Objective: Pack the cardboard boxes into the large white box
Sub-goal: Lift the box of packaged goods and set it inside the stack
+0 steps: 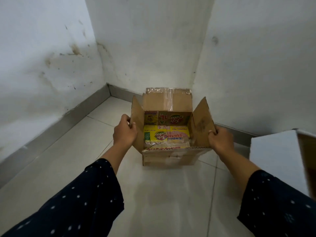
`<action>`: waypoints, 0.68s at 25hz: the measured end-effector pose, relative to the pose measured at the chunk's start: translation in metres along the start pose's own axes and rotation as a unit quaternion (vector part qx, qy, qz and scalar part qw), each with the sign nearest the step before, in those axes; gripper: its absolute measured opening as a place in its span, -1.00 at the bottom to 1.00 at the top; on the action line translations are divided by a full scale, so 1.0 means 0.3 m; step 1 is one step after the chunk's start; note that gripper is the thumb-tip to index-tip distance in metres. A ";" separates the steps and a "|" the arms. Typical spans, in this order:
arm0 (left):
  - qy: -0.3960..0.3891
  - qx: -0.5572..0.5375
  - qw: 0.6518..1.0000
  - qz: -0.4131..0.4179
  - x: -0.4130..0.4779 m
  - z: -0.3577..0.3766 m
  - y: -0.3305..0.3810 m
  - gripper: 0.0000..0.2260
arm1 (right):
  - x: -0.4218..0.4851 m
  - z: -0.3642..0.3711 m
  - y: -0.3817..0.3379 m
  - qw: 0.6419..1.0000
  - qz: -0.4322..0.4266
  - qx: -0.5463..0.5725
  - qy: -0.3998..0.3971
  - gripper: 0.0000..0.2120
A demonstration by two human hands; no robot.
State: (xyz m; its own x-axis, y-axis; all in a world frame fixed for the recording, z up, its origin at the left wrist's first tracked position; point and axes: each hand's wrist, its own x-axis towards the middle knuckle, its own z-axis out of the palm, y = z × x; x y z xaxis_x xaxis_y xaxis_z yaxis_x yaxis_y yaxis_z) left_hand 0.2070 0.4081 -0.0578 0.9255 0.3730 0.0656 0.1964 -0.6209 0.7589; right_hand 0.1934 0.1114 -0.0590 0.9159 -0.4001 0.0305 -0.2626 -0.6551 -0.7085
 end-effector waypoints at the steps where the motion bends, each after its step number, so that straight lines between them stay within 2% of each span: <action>1: 0.008 -0.004 1.000 0.013 -0.035 -0.007 0.072 -0.90 | -0.004 -0.081 0.001 1.000 -0.009 0.002 0.010 -0.78; 10: 0.019 -0.077 0.988 0.134 -0.460 0.031 0.829 -0.90 | -0.099 -0.990 0.143 0.986 -0.044 0.017 0.162 -0.80; 14: -0.024 -0.103 0.978 0.180 -0.675 0.139 1.119 -0.88 | -0.176 -1.342 0.283 0.973 -0.023 -0.016 0.228 -0.82; 17: -0.065 -0.118 0.970 0.204 -0.831 0.261 1.262 -0.90 | -0.237 -1.530 0.419 0.967 -0.011 -0.049 0.248 -0.84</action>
State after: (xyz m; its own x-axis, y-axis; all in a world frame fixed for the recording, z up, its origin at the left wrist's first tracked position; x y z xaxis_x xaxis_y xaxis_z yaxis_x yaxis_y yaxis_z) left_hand 0.0760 0.0262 0.1624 0.9466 0.0290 0.3212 -0.2608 -0.5172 0.8152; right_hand -0.0441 -0.2367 0.1733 0.6693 -0.6280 0.3971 -0.2942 -0.7148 -0.6344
